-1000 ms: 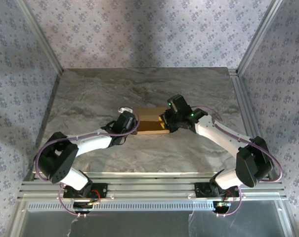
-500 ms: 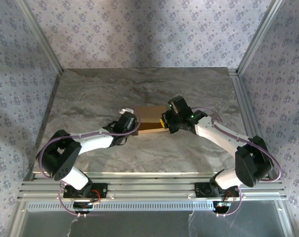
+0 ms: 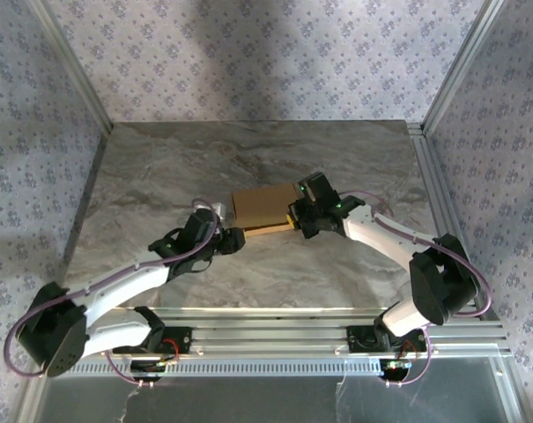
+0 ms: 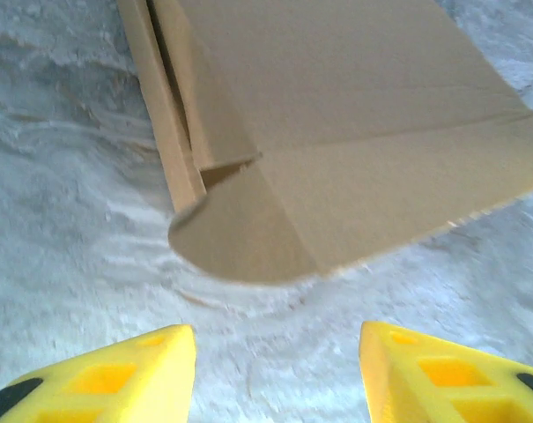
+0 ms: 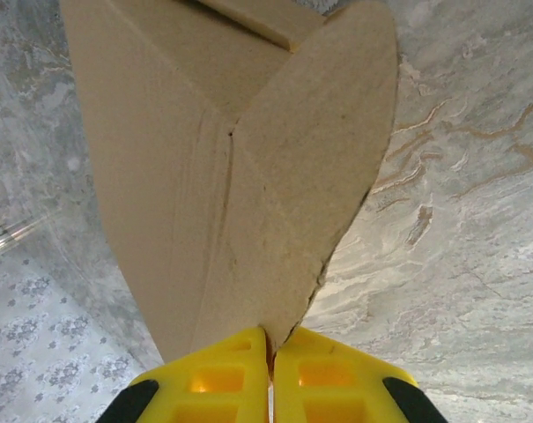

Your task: Fold the paper box

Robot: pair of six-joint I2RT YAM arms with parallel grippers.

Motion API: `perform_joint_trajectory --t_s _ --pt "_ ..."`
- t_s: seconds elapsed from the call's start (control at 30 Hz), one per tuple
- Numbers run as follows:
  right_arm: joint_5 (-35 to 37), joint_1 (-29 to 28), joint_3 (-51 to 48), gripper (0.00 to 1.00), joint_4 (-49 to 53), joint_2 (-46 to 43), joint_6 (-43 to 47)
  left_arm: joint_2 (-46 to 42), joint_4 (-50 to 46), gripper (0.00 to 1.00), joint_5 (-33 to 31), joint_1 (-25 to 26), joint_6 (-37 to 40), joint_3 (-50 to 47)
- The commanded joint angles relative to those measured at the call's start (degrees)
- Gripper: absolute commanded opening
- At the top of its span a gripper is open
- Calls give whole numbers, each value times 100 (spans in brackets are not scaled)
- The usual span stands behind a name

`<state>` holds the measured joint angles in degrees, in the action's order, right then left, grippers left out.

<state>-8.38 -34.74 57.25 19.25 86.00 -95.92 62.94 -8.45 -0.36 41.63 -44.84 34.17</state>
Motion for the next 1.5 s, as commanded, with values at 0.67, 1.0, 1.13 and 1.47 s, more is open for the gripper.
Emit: perform_joint_trajectory --t_s 0.67,1.0,1.13,1.47 --pt "9 84 576 9 717 509 679 2256 -2355 37 2181 -1407 -1090 3126" --pt "-110 138 717 8 763 618 698 2856 -1942 43 2032 -1407 -1188 3079" --pt "-146 144 726 8 741 647 689 3009 -1735 41 2016 -1399 -1245 2978" --pt "-146 134 787 8 778 664 689 3224 -1784 34 1760 -1412 -1214 2979"
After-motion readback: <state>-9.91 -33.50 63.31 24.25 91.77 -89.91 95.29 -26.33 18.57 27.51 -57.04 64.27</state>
